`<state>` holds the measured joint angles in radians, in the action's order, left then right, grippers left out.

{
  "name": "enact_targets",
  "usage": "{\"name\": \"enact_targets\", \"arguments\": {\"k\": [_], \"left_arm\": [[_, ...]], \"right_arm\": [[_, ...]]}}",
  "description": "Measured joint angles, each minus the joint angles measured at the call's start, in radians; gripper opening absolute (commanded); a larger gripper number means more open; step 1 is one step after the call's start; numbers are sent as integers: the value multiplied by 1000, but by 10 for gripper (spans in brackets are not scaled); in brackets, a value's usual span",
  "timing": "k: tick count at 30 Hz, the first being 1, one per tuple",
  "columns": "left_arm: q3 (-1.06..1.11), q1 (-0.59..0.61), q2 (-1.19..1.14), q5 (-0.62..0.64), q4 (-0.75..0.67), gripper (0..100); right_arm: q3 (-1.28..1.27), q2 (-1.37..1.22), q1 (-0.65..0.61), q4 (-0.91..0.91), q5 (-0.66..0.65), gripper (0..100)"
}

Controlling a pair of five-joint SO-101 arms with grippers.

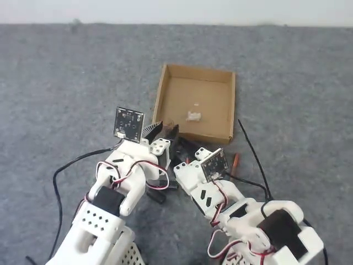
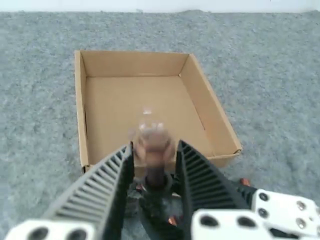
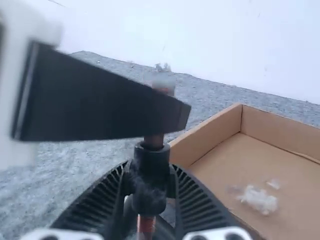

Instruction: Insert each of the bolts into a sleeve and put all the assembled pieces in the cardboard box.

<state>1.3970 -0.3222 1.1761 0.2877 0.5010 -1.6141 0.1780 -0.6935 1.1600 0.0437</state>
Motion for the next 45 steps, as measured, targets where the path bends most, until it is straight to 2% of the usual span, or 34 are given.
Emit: {"name": "enact_targets", "arguments": {"k": [10, 16, 25, 38, 45], "left_arm": [[0, 0, 0, -2, 8, 185], [-28, 9, 18, -2, 106, 185], [-20, 190, 310, -2, 155, 182], [287, 368, 598, -2, 158, 182], [295, 413, 626, -75, 339, 181]], "right_arm": [[-3, -2, 2, 2, 0, 6], [-2, -2, 2, 2, 0, 6], [-2, -2, 2, 2, 0, 6], [-2, -2, 34, 2, 0, 6], [-2, -2, 37, 2, 0, 6]]}}
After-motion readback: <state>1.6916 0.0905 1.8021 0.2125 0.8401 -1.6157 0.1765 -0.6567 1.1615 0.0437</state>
